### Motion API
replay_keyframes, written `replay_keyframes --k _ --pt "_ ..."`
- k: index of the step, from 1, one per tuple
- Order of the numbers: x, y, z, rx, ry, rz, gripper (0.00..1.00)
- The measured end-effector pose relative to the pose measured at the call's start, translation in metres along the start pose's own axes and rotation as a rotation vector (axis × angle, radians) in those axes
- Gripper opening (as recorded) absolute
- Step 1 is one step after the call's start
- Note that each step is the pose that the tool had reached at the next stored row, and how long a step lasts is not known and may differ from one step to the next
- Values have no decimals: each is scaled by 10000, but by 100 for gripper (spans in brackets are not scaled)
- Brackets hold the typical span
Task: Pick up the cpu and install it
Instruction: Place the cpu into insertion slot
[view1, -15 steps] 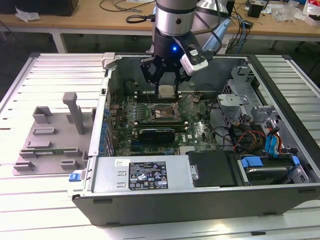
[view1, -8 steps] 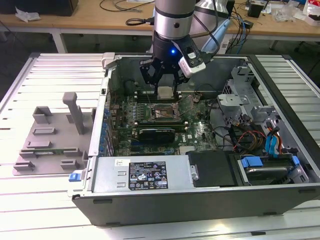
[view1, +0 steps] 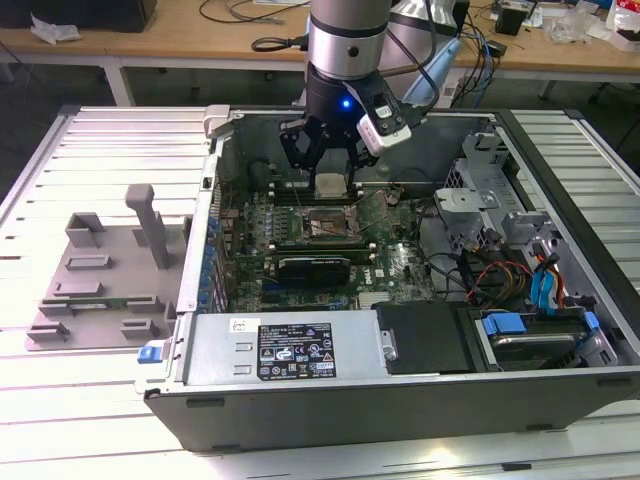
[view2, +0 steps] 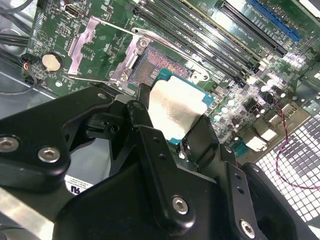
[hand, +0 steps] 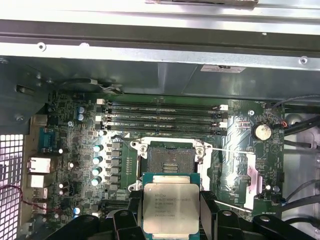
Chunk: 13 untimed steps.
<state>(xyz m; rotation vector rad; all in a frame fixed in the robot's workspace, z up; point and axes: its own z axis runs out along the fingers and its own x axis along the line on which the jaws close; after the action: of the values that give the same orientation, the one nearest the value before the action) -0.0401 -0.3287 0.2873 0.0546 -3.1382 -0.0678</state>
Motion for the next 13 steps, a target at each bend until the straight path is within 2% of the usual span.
replay_keyframes --k 4,6,8,11,13 --pt "0 0 3 0 0 4 55" --pt "0 0 4 -1 -15 348 55" --pt "0 0 6 -1 -45 1059 55" --pt "0 0 10 -2 -77 1783 55" --pt "0 -1 16 -4 -134 3094 55"
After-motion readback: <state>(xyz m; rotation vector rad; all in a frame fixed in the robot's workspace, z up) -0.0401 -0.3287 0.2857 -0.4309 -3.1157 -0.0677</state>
